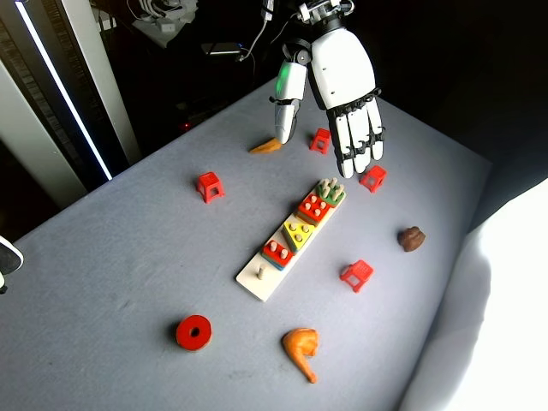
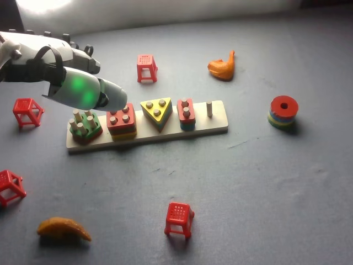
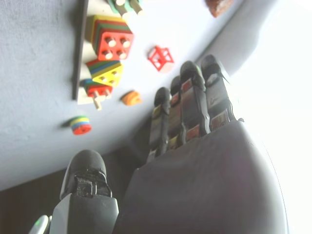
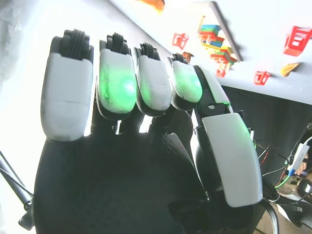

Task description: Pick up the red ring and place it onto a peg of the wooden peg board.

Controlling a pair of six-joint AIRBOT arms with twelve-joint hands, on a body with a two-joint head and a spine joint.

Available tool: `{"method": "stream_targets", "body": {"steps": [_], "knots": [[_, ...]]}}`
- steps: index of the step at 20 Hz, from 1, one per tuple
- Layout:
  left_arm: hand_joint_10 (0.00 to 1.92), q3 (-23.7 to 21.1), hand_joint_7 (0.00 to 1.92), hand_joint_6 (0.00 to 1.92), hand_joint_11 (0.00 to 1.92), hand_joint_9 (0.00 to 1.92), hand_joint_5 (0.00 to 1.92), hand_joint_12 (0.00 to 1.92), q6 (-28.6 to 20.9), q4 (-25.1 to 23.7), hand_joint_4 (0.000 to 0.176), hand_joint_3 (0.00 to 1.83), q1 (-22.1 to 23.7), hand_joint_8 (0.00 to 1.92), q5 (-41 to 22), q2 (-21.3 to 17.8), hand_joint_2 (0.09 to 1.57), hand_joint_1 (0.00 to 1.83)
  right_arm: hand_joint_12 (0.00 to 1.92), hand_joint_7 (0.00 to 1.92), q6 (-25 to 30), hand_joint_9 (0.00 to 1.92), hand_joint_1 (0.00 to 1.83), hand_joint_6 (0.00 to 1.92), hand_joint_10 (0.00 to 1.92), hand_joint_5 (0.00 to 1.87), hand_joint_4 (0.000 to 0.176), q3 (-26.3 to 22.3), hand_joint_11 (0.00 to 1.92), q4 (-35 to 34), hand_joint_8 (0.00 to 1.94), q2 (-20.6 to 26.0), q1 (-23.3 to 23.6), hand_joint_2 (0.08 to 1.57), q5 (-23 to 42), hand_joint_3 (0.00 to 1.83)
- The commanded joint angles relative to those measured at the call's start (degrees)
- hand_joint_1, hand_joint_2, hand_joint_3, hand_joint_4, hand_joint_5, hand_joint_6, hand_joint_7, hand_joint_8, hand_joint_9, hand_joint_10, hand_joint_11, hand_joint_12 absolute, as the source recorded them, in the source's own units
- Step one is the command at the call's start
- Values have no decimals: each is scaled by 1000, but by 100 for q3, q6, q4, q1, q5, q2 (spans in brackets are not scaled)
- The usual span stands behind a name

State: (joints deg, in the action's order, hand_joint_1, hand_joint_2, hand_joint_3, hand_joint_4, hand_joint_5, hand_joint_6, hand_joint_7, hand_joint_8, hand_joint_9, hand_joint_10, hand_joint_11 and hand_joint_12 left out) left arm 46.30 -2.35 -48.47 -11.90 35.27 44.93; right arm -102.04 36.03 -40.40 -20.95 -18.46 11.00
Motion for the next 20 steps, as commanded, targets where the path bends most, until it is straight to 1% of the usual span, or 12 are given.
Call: {"method": "stream_targets", "body": {"steps": [1,2,3,9,10,11,12,13,14,15,17,20], "knots": [[0,9,14,5,0,0,19,0,21,-277,0,323,65,5,-208,-20,1076,0,215,188,21,114,0,64,60,216,0,4,0,36,60,31,42,1156,584,111],[0,9,30,1,0,0,40,0,21,-277,0,65,62,0,-208,-20,1206,0,217,219,21,142,0,10,13,245,0,4,0,36,9,24,6,1200,632,14],[5,9,50,8,3,13,65,1,21,-277,0,41,60,6,-208,-20,1223,0,30,141,18,64,0,1,3,179,0,5,0,36,3,19,5,1211,663,3],[0,9,30,5,0,0,56,0,21,-277,0,32,40,4,-208,-16,1237,0,61,187,22,121,0,3,6,210,0,8,56,36,3,9,-53,1196,724,0],[0,9,27,2,0,0,49,0,21,-277,0,32,38,2,-208,-14,1240,0,11,82,48,36,0,0,0,171,5,10,10,36,0,7,-82,1004,770,0],[0,9,32,5,3,0,56,1,21,-277,0,31,33,4,-208,-14,1242,0,1,16,98,6,0,14,0,202,38,10,1,36,0,-23,-181,963,899,0],[0,9,34,5,4,0,57,2,21,-277,0,30,32,4,-208,-13,1243,0,0,2,100,0,0,17,0,209,45,12,0,36,0,-62,-260,954,993,0],[0,9,33,3,2,0,54,1,21,-277,0,26,31,3,-208,-12,1239,0,0,0,100,0,68,10,0,259,86,27,0,36,0,-130,-336,859,1112,0],[0,9,32,3,0,0,54,0,21,-277,0,27,30,3,-208,-12,1245,0,0,0,110,0,100,19,0,426,147,66,0,36,0,-214,-386,770,1144,0],[2,9,50,10,4,6,75,2,21,-277,0,24,31,9,-208,-11,1243,0,0,0,190,0,120,15,0,533,170,123,0,36,0,-313,-409,750,1142,0],[3,9,58,13,4,8,85,2,21,-277,0,21,36,11,-208,-12,1242,0,0,0,383,0,106,17,0,571,176,368,0,-50,0,-604,-384,748,1027,0],[4,9,65,14,15,14,103,8,21,-277,0,19,34,9,-208,-11,1249,0,0,0,253,0,365,25,0,729,176,680,0,-472,0,-984,-324,721,1025,0]]}}
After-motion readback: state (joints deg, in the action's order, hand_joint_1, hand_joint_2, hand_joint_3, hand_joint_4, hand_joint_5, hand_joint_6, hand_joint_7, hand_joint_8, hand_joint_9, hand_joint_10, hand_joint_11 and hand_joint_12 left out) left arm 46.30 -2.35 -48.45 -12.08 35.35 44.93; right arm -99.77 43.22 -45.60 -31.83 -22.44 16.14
